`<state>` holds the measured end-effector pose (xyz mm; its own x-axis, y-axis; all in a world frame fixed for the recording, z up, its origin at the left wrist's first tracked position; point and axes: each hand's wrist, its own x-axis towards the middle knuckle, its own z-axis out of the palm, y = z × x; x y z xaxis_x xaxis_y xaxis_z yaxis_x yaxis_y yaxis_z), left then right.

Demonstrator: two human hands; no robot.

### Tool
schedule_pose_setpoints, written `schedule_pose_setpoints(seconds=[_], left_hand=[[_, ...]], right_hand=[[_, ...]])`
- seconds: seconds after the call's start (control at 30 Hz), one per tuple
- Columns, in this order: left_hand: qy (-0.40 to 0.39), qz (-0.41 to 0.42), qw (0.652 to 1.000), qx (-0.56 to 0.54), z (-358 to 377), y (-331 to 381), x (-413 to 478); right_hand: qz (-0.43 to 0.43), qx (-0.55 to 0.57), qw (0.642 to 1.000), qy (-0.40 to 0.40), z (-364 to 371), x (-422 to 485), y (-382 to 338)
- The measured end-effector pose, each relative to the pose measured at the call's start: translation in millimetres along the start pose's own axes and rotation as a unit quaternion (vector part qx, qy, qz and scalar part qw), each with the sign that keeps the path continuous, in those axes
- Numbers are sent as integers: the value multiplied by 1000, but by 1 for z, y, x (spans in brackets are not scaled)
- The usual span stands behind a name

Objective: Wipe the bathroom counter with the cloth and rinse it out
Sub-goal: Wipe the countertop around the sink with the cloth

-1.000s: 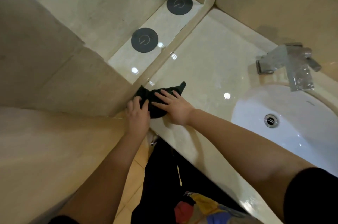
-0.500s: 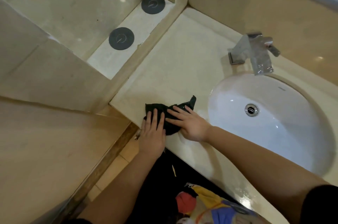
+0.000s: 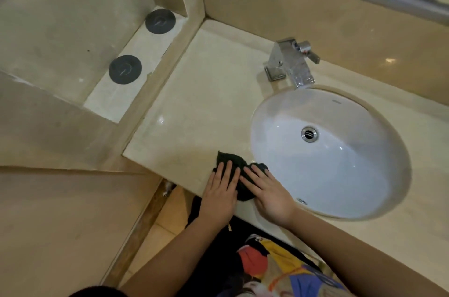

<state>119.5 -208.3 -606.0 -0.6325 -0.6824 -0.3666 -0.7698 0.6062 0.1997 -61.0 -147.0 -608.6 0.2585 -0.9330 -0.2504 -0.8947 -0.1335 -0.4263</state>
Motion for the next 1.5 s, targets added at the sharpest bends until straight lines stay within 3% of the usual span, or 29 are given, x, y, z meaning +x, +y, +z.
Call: schedule_pose_setpoints(seconds=[0.2, 0.67, 0.97, 1.23, 1.5], left_hand=[[-19, 30, 999, 16, -22, -23, 30], [-2, 65, 997, 51, -97, -92, 177], [-14, 117, 990, 74, -146, -127, 281], [-21, 78, 990, 117, -165, -153, 298], [-25, -3, 995, 95, -150, -185, 231]], right_hand=[[7, -5, 1000, -8, -15, 30, 5], [217, 33, 973, 68, -68, 175, 26], [286, 52, 952, 92, -116, 257, 67], [299, 54, 949, 91, -126, 297, 61], [212, 37, 975, 59, -96, 300, 4]])
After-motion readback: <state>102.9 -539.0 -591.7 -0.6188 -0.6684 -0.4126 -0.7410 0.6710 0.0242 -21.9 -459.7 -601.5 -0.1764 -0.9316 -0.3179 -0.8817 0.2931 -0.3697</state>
